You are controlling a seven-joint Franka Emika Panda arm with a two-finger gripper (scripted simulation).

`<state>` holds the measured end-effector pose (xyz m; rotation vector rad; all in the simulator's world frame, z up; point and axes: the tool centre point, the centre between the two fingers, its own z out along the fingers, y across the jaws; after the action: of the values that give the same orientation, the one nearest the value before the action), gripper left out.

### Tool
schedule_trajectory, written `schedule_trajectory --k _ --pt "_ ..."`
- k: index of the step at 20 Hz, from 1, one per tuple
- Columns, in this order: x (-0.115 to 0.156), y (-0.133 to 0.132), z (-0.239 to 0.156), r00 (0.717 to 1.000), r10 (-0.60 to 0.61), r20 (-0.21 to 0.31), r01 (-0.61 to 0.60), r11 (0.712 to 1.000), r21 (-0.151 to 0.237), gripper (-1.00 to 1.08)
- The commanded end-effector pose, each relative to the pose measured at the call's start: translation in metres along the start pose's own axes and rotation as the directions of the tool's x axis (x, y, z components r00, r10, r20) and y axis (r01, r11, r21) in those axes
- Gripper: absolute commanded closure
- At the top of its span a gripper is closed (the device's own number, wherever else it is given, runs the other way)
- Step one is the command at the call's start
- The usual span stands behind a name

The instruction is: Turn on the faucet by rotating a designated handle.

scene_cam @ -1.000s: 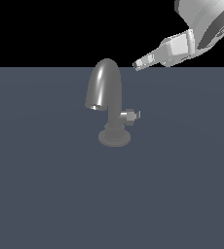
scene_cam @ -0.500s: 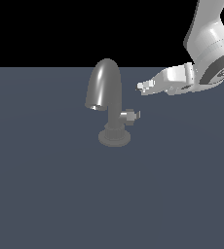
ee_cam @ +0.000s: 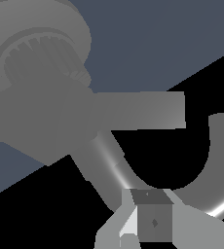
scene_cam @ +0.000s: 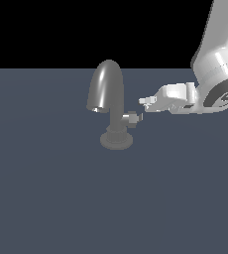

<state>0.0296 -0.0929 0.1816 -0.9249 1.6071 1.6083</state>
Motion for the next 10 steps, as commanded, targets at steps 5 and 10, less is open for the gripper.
schedule_trajectory --k 5,10 --pt "0.0054 -0.0014 0.0008 1.000 0.017 0.020 -0.017 1.000 0.010 1.08" --pt "0.0136 0.0011 0.0011 1.000 0.017 0.019 -0.017 1.000 0.009 1.08"
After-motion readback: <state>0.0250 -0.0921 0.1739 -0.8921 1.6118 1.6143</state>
